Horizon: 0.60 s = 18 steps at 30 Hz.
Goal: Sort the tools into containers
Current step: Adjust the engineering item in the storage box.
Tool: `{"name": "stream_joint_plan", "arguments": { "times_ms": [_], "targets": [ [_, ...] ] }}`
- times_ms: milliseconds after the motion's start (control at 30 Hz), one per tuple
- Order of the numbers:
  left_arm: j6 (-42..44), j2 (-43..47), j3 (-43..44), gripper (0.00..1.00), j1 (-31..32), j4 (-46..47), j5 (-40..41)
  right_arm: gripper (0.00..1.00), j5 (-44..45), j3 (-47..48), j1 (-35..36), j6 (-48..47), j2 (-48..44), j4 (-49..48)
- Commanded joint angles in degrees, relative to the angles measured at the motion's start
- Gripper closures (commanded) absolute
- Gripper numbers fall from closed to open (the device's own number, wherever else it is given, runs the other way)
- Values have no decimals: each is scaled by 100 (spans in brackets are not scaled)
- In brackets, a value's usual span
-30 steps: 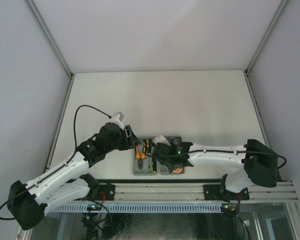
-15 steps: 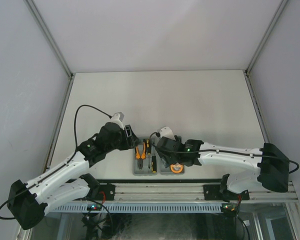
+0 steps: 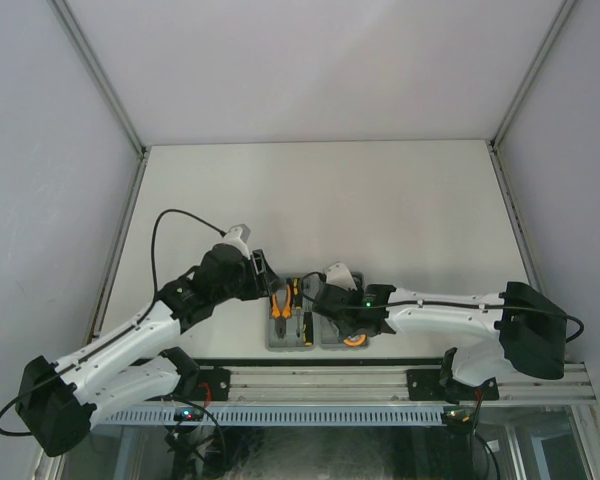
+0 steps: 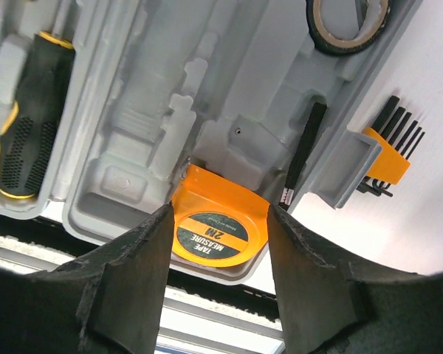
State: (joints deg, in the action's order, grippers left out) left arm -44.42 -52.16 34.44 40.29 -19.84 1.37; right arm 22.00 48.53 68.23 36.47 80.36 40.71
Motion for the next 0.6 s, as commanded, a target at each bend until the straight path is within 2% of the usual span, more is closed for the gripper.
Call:
{"name": "stream_joint_plan", "arguments": {
  "times_ms": [0,233,567],
  "targets": [
    [-58,-30,-104,43,-56,261,-92,50,25,-92,15,174,-52,-81],
    [-58,14,-130,43,-54,254,-92,64,-212,-197,24,185,55,-182],
    [-49,-66,-79,43,-57,278,-119,65,-312,-223,11,-104,74,111]
  ]
}}
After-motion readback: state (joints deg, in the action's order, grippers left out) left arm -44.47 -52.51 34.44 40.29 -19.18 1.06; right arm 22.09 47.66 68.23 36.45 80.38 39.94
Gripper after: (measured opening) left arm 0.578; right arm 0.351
